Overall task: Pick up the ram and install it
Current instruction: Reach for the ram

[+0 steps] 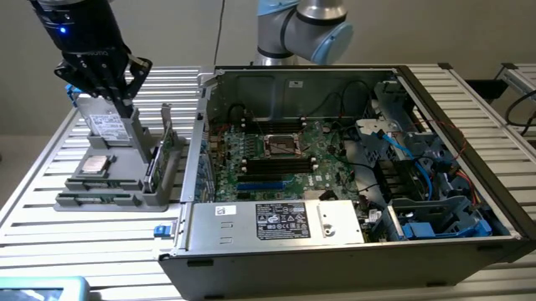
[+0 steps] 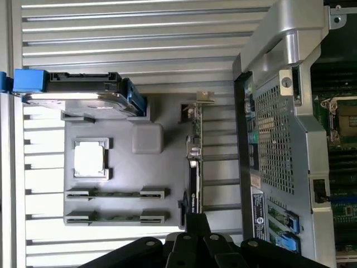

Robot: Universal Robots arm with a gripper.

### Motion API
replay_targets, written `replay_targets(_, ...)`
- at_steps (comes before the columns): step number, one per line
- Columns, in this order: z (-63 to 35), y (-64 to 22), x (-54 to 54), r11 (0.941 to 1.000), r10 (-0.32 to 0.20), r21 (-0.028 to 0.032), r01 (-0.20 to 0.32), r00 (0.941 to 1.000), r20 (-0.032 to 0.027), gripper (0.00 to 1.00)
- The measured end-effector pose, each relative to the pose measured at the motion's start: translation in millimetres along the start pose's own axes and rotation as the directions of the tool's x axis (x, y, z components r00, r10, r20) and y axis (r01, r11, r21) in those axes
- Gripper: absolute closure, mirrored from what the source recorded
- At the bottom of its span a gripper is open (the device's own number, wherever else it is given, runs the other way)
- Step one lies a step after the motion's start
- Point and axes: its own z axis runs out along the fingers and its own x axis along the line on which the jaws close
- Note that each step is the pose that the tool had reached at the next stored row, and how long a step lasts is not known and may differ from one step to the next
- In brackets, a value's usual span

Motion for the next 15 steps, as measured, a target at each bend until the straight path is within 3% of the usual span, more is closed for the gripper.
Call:
replay_targets(12,19.0,-11.9,32.1,1.0,0.001,0.0013,-0.001,0.9999,-0.0136,0.89)
replay_targets(15,22.0,-15.8,35.3,1.0,0.001,0.0019,-0.001,0.9998,-0.0181,0.89)
